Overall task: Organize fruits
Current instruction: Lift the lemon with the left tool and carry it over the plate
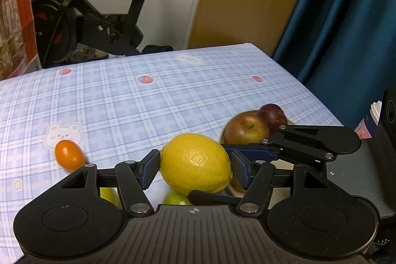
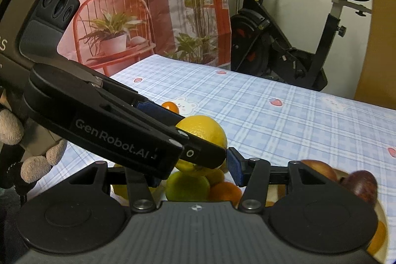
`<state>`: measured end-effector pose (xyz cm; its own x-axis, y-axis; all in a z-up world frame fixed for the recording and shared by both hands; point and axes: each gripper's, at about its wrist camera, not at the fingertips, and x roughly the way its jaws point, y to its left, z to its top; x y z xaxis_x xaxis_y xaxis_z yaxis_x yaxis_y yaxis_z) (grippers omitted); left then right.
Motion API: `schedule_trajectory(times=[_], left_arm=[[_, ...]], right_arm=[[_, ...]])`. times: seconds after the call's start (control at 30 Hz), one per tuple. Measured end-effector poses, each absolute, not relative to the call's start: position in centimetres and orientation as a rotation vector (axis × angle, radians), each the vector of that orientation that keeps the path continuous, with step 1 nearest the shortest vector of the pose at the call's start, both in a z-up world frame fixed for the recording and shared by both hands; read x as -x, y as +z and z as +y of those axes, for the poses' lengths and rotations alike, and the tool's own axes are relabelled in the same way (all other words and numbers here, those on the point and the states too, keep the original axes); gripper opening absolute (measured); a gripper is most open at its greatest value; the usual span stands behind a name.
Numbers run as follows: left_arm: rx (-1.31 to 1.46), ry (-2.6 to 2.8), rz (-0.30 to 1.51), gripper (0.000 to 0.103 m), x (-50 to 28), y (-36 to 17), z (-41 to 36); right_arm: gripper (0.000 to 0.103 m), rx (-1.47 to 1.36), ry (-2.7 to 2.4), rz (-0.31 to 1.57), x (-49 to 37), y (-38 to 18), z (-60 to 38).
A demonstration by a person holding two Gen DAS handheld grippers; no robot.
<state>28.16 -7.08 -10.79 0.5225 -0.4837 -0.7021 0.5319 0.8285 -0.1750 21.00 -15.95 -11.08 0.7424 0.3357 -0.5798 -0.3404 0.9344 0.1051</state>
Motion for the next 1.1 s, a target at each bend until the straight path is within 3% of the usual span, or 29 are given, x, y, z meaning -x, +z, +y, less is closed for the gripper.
schedule_trajectory(times=[0.57, 1.1], left_arm=[[-0.146, -0.674, 0.812, 0.065, -25.6, -11.0, -13.7], [-0.168, -0.692, 0.808, 0.065, -25.2, -11.0, -15.2]], right_arm=[[0.053, -0.069, 0.291, 0.597, -15.8, -11.1, -21.8], [0.053, -0.093, 0.254, 0.566, -13.8, -11.0, -23.5]])
